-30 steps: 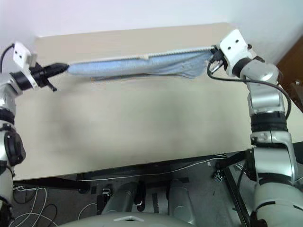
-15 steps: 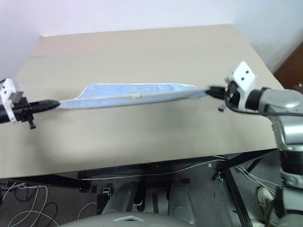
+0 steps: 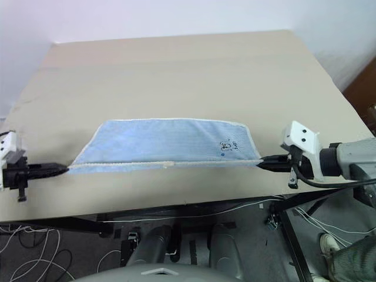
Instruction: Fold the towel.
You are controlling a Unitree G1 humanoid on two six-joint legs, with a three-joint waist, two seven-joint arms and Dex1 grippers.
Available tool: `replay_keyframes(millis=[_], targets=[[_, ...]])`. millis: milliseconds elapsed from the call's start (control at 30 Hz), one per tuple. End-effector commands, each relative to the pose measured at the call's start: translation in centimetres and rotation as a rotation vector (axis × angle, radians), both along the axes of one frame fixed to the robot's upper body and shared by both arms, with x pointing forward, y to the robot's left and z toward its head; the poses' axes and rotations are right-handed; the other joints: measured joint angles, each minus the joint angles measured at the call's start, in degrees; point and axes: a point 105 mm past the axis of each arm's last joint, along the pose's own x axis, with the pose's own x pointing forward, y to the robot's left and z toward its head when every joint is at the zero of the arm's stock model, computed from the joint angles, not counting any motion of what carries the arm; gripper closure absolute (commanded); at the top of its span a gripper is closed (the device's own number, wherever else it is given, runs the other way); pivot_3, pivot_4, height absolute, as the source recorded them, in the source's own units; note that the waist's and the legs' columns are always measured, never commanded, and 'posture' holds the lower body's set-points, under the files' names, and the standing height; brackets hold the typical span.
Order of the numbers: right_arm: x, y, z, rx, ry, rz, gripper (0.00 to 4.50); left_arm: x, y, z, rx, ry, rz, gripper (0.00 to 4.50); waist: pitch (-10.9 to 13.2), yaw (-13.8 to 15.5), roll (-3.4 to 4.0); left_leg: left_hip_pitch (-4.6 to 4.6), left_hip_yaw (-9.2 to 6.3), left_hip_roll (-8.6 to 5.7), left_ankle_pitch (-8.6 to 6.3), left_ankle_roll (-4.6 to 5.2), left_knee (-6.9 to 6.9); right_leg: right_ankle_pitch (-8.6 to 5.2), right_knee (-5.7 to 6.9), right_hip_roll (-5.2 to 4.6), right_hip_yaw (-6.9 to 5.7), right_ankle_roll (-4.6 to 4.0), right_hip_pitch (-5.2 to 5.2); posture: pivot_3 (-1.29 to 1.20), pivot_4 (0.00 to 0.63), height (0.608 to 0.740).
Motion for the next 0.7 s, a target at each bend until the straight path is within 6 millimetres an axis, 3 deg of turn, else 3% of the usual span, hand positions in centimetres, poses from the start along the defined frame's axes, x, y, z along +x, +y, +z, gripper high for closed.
replay_keyframes(millis=[33,167,333,567,700], targets=[[-1.3,-0.1,0.3,0.008,0.030,0.015,4.50,-1.3,0.6,1.5,0.018,0.010,0.006,4.44,0.00,0.05,0.01,0.00,0.00,0.00,0.00,0.00,-0.02,0.00,-0.02,0.00,0.00,0.00,-0.01,0.00,0.150,0.740],[-3.5,-0.1,-0.4,0.016,0.115,0.032,4.50,-3.1,1.0,1.7,0.042,0.071,0.021,4.44,0.00,0.16,0.01,-0.05,0.00,0.00,0.00,0.01,-0.03,-0.01,-0.03,-0.01,-0.01,-0.01,-0.04,0.00,0.150,0.740],[-5.0,-0.5,-1.0,0.007,0.163,0.019,4.50,-3.5,0.9,2.1,0.056,0.079,0.031,4.44,-0.01,0.25,0.01,-0.04,0.00,0.00,-0.01,0.01,0.00,-0.02,-0.05,-0.02,-0.01,-0.01,0.02,0.00,0.150,0.740],[-2.7,0.3,-0.8,0.086,0.077,-0.026,4.50,-1.7,0.6,0.7,0.027,0.046,0.036,4.44,-0.02,0.05,0.06,-0.02,0.00,0.02,-0.01,0.01,-0.02,-0.03,-0.10,-0.02,-0.01,-0.01,0.01,0.00,0.150,0.740],[-0.9,0.1,-0.5,0.107,0.026,-0.048,4.50,0.3,0.4,0.4,0.010,-0.015,0.029,4.44,-0.03,0.15,0.06,-0.11,0.01,0.02,-0.01,0.00,-0.01,-0.03,-0.13,-0.02,-0.02,-0.03,-0.10,0.00,0.150,0.740]])
